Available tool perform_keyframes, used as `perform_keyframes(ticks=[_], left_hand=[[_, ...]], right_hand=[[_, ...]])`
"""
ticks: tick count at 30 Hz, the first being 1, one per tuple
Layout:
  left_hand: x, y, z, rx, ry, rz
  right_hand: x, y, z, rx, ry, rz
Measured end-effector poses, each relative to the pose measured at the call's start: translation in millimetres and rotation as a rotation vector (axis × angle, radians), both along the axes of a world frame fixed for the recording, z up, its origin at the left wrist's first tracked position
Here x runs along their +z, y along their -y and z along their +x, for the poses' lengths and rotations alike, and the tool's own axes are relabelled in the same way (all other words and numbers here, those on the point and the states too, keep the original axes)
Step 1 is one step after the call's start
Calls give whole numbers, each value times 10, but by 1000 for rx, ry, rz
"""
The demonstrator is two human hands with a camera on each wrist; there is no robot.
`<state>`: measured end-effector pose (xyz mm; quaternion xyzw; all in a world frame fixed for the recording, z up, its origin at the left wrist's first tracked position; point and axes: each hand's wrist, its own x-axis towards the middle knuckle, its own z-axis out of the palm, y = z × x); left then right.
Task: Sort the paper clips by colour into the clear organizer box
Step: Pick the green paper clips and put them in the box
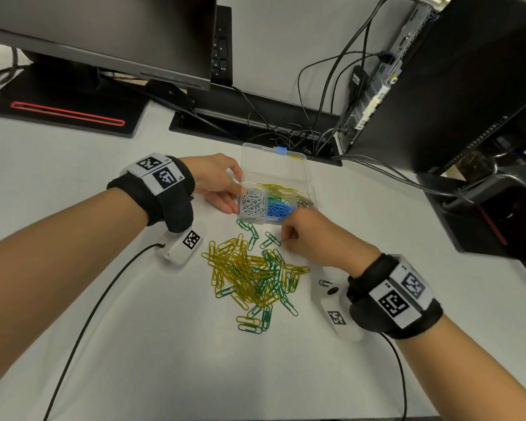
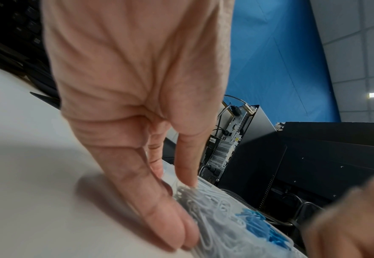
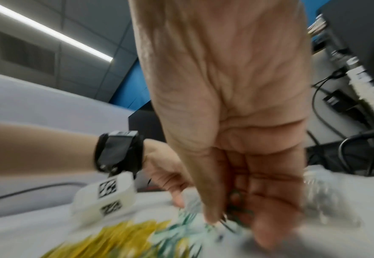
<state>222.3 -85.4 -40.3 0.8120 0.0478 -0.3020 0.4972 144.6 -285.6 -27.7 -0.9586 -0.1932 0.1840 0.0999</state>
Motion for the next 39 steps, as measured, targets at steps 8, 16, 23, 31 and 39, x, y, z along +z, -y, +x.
perform_keyframes(ticks=[8,16,23,31,39], left_hand=[[-13,3,-8,-1,4,-15],[-15,-8,-1,-9,12,-3],[100,-121,-111,-93,262,244],[152,-182,-499,-678,806,624],[29,-55,-579,-856,887,770]], right_hand=[[232,-85,518,-8,276,185],[276,245,35,-84,109,109],[35,472,-413,-170,-192,-302],[7,373,-310,-82,-156,-308],[208,224,49,-72,186,108]])
